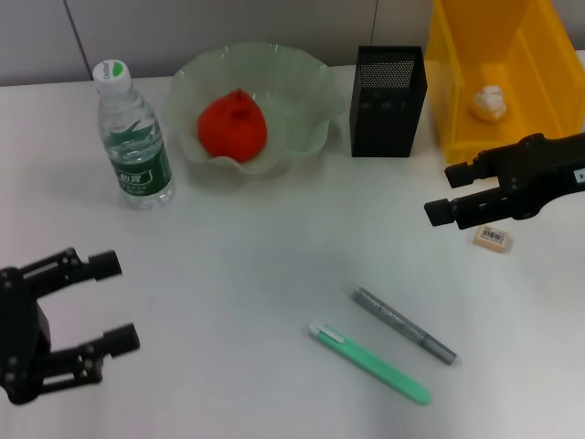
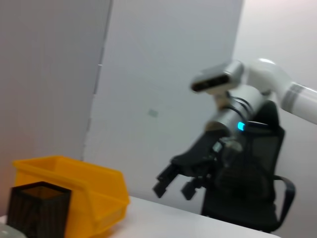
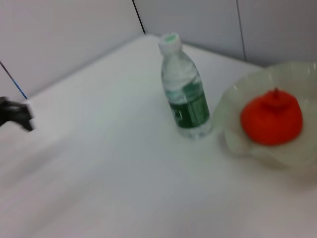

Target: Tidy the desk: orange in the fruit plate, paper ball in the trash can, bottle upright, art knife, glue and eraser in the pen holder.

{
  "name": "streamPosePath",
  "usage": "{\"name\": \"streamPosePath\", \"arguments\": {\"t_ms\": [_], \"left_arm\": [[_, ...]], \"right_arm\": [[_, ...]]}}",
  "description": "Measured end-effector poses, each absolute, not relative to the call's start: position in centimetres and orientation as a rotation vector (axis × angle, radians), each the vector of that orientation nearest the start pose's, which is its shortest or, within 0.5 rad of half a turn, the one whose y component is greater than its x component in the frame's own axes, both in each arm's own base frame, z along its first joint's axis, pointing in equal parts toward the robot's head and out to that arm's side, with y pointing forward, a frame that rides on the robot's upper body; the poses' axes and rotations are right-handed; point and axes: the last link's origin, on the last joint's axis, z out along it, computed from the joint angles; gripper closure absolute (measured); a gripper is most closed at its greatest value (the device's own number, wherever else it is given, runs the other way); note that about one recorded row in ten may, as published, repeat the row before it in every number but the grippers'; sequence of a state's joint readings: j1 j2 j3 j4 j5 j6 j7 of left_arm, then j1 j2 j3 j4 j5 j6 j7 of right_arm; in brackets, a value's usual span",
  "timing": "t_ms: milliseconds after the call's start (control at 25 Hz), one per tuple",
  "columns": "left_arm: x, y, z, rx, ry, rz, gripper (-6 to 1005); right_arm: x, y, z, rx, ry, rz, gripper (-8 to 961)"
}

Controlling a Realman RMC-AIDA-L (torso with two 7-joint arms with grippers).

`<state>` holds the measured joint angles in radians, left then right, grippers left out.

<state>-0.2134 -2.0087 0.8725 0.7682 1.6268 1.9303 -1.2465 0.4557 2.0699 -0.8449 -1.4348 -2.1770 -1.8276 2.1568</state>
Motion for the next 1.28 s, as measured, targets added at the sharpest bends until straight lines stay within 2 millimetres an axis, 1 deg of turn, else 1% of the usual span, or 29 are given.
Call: {"name": "streamPosePath", "arguments": {"t_ms": [120,160,200,240,280,320,360,400,440,480,520,560,600,640,680,760,800,920,960,1080,1120,1160,1200,1240,1280], "left_arm": [[-28.2,22.8,4.6,-2.761,-0.395,-1.09,197],[-28.2,22.8,4.6,-2.761,-0.395,-1.09,197],[-28.4,22.5,4.2,-2.788,-0.402,-1.07,197],[-28.4,22.4,4.1,-2.796,-0.405,-1.063,197],[-28.5,22.3,4.0,-2.807,-0.409,-1.048,197],[-28.6,22.3,3.8,-2.818,-0.41,-1.035,197],[-28.6,22.3,3.8,-2.818,-0.41,-1.035,197],[-28.6,22.3,3.8,-2.818,-0.41,-1.035,197],[-28.9,22.0,3.4,-2.832,-0.391,-1.019,197],[-28.9,22.0,3.4,-2.832,-0.391,-1.019,197],[-29.0,21.9,3.2,-2.834,-0.38,-1.021,197],[-29.0,21.9,3.2,-2.834,-0.38,-1.021,197],[-29.0,21.9,3.2,-2.834,-0.38,-1.021,197],[-29.1,21.7,3.0,-2.838,-0.373,-1.017,197],[-29.4,21.5,2.8,-2.853,-0.369,-0.995,197],[-29.7,21.3,2.6,-2.876,-0.376,-0.963,197],[-29.7,21.3,2.6,-2.876,-0.376,-0.963,197],[-29.8,21.2,2.5,-2.888,-0.378,-0.948,197],[-29.8,21.3,2.5,-2.888,-0.377,-0.947,197],[-29.8,21.2,2.5,-2.886,-0.37,-0.946,197],[-29.8,21.2,2.4,-2.886,-0.369,-0.944,197],[-29.8,21.2,2.4,-2.886,-0.369,-0.944,197],[-29.8,21.2,2.3,-2.886,-0.37,-0.942,197],[-29.8,21.2,2.3,-2.886,-0.37,-0.941,197],[-29.8,21.2,2.3,-2.885,-0.371,-0.939,197]], "right_arm": [[19.1,32.6,8.8,-2.766,0.938,0.093,201],[19.1,32.6,8.8,-2.766,0.938,0.093,201],[18.0,33.2,8.5,-2.775,0.966,-0.025,201],[18.0,33.2,8.5,-2.775,0.966,-0.025,201],[17.6,33.3,8.3,-2.777,0.977,-0.068,201],[16.3,34.0,7.4,-2.781,0.984,-0.195,201],[16.3,34.0,7.4,-2.781,0.984,-0.195,201],[15.7,34.3,6.9,-2.782,0.984,-0.251,201],[14.5,34.9,5.7,-2.794,0.974,-0.351,204],[14.5,34.9,5.7,-2.794,0.974,-0.351,207],[13.4,35.2,4.1,-2.816,0.965,-0.446,210],[13.4,35.2,4.1,-2.816,0.965,-0.446,213],[12.5,35.5,2.5,-2.827,0.951,-0.549,216],[12.5,35.5,2.5,-2.827,0.951,-0.549,219],[12.0,35.6,1.7,-2.827,0.938,-0.597,222],[10.8,35.8,-0.9,-2.814,0.876,-0.72,228],[10.8,35.8,-0.9,-2.814,0.876,-0.72,230],[10.2,35.7,-2.5,-2.822,0.839,-0.772,239],[10.2,35.7,-2.5,-2.822,0.839,-0.772,242],[9.9,35.4,-4.0,-2.855,0.835,-0.797,251],[9.9,35.3,-4.8,-2.868,0.844,-0.816,254],[9.9,35.3,-4.8,-2.868,0.844,-0.816,257],[10.1,35.2,-5.7,-2.859,0.846,-0.855,260],[10.1,35.2,-5.7,-2.859,0.846,-0.855,263],[10.1,35.1,-6.2,-2.854,0.843,-0.874,266]]}}
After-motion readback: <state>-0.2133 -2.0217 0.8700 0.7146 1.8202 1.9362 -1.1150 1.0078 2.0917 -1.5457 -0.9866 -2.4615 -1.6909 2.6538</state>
